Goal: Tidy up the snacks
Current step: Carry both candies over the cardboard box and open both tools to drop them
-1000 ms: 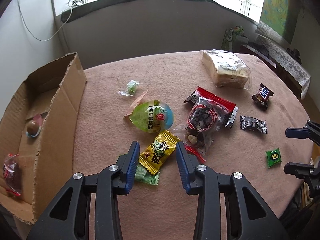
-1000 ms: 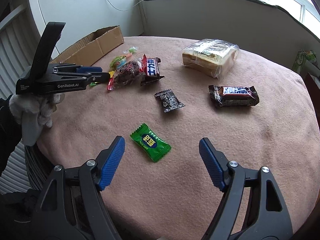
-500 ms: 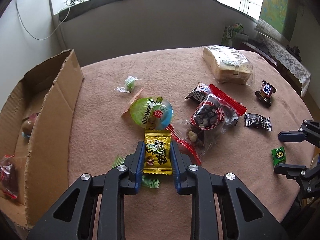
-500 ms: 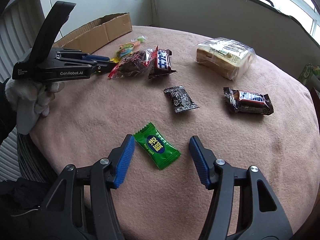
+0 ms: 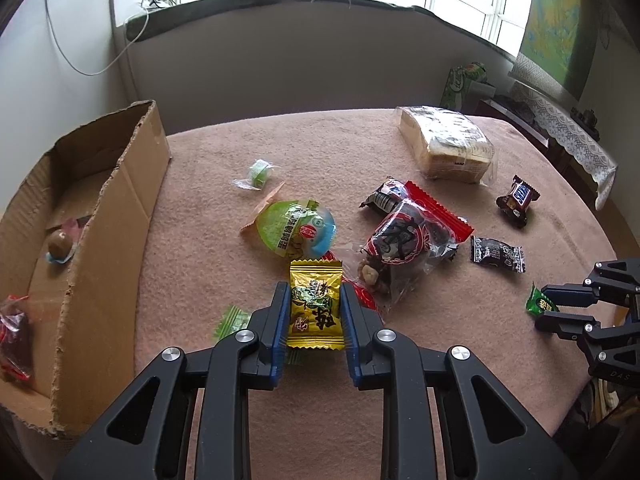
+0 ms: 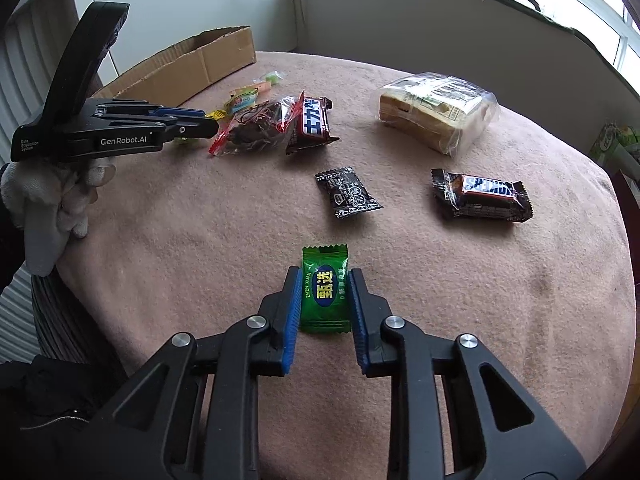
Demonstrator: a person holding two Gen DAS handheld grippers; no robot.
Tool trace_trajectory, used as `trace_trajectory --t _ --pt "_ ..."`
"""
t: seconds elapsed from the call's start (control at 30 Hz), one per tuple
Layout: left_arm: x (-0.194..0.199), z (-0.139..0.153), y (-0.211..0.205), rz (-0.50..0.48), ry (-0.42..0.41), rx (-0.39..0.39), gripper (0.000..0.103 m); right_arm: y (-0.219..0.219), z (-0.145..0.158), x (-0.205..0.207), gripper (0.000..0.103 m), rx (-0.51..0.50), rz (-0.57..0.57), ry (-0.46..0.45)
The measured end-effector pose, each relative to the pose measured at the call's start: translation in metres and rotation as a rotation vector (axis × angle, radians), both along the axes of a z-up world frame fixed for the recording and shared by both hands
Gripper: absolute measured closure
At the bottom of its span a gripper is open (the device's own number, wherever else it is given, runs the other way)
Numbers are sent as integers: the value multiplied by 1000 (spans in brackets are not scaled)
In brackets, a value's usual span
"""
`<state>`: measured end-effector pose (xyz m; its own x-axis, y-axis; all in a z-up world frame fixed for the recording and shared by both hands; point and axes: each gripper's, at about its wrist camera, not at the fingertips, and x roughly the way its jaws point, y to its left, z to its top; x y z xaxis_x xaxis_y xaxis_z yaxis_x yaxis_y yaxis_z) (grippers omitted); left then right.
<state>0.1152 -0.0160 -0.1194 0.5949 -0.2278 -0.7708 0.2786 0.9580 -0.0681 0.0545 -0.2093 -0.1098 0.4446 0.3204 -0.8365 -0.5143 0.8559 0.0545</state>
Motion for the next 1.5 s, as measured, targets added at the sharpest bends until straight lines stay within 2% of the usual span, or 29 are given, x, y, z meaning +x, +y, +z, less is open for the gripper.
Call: trace_trajectory --t 0.43,0.73,1.1,1.5 --pt "-13 28 15 44 -65 -61 81 6 26 -2 79 39 -3 -42" --pt "-31 52 45 110 -129 -81 81 23 64 10 79 108 27 -96" --pt "-51 72 95 226 -192 -83 81 77 105 39 79 155 116 -166" --pt "-51 65 133 322 -189 -89 81 164 139 83 79 199 236 -209"
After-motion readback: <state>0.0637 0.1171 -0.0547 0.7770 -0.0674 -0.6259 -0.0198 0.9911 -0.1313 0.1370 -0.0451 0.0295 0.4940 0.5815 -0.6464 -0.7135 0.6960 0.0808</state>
